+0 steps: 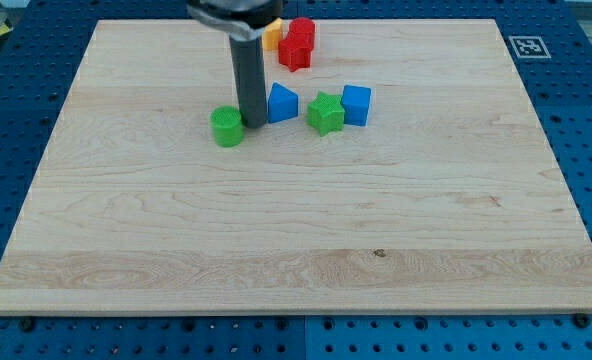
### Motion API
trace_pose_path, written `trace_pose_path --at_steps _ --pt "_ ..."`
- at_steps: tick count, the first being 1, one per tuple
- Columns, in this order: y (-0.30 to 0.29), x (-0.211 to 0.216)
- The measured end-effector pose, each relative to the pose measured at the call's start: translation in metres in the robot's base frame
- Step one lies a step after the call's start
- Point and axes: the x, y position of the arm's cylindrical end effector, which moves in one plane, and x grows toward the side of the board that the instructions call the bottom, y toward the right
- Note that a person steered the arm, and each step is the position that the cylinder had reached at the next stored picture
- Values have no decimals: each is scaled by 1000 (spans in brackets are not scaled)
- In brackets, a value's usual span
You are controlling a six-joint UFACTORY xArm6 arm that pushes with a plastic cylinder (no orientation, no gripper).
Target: Slide the green circle a bit up
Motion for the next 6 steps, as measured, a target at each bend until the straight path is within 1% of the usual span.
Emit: trace_pose_path --at_steps 2,3,4,5,6 --pt "0 75" --pt "-13 102" --pt "-37 88" --pt "-53 48" --pt "-54 21"
